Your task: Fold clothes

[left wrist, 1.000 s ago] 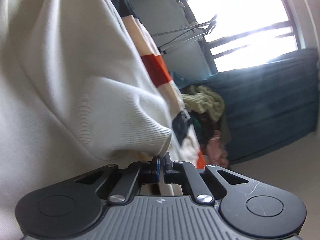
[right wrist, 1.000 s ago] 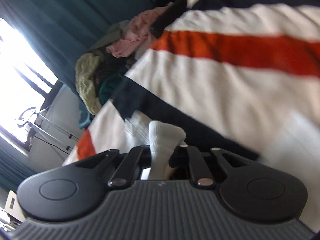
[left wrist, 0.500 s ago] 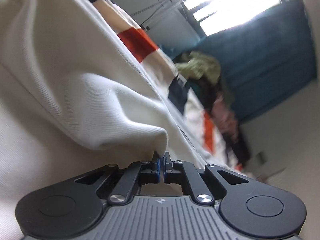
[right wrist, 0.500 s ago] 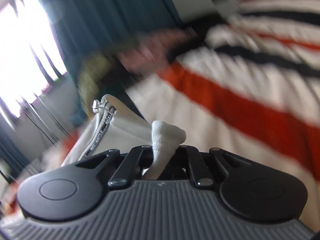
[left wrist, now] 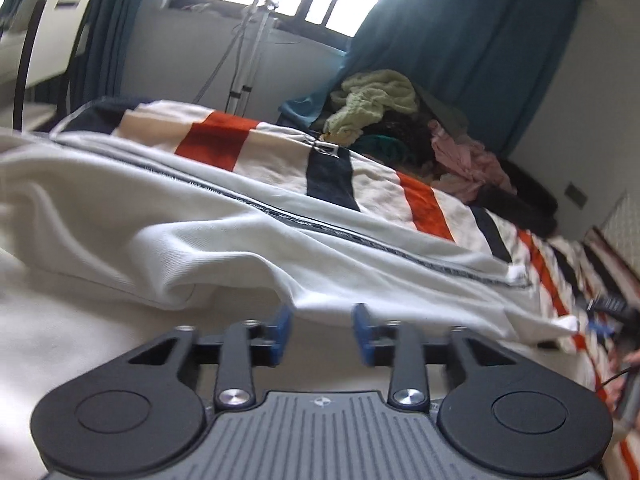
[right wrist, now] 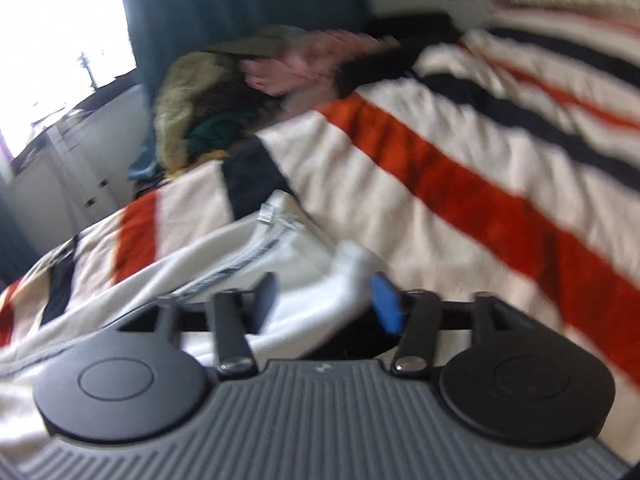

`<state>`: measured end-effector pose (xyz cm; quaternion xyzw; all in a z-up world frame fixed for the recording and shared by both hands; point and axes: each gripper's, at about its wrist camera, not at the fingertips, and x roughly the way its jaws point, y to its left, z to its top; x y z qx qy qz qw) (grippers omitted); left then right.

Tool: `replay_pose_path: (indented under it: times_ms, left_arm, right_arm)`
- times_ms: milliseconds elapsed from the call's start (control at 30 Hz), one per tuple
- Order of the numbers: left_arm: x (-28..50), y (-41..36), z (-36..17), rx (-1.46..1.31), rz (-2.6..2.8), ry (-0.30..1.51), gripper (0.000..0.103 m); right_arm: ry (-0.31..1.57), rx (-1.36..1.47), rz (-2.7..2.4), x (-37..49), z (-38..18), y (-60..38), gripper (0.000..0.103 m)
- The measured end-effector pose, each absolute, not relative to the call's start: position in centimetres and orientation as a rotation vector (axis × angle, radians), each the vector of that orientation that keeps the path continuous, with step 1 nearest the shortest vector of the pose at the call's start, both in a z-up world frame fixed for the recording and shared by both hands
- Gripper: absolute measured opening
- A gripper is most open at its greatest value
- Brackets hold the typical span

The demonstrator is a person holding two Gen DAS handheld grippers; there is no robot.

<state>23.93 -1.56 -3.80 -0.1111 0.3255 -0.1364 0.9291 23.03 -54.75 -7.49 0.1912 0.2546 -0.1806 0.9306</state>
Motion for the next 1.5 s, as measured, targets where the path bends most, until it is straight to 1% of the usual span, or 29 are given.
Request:
replay_pose_path:
  times_ms: [33, 67, 100, 133, 267, 433, 567, 733, 1033, 1233, 1333, 1500]
  left_arm:
    - [22.9, -1.8, -3.0, -0.203, -0.283, 0.657, 0.057]
    - [21.7, -1.9, -2.3, -0.183, -0.282, 0.635, 0.067]
    - [20.5, -2.0, -1.5, -0.163, -0.281, 0.614, 0.073]
    - [19.2, -2.0, -0.7, -0.144, -0.283, 0.586, 0.084]
    - [13.5, -1.4, 1.4, -0.1, -0.282, 0.501, 0.091]
    - [7.5, 0.7, 2.1, -0.063, -0.28, 0.436, 0.097]
    - [4.9, 3.2, 1.8, -0.051, -0.222, 0.445, 0.098]
    - [4.7, 6.5, 1.6, -0.07, -0.14, 0.499, 0.1]
    - [8.5, 14.9, -1.1, -0.406, 0.157, 0.666, 0.1]
    - [8.9, 19.6, -3.1, -0.642, 0.349, 0.737, 0.1]
    - [8.5, 21.1, -4.1, -0.756, 0.405, 0.746, 0.099]
    - [8.1, 21.7, -4.0, -0.779, 0.421, 0.708, 0.099]
  right_arm:
    - [0.505, 0.36, -0.349, 22.1, -6.4, -53.8, 0.075]
    - [0.492, 0.335, -0.323, 21.1, -5.2, -52.7, 0.078]
    - [0.483, 0.313, -0.296, 20.0, -4.1, -51.6, 0.077]
    - [0.471, 0.29, -0.265, 18.7, -3.0, -50.3, 0.077]
    - [0.408, 0.216, -0.144, 13.2, 0.4, -45.1, 0.077]
    - [0.402, 0.237, -0.04, 7.6, 1.0, -40.6, 0.077]
    - [0.382, 0.226, -0.026, 4.5, 0.0, -38.4, 0.077]
    - [0.378, 0.249, -0.046, 2.6, -1.5, -37.6, 0.077]
    - [0.429, 0.305, -0.115, 2.8, -3.2, -38.5, 0.077]
    - [0.47, 0.355, -0.151, 3.1, -4.1, -39.5, 0.077]
    - [0.483, 0.378, -0.162, 3.2, -4.3, -40.0, 0.077]
    - [0.483, 0.392, -0.155, 3.1, -4.2, -40.1, 0.077]
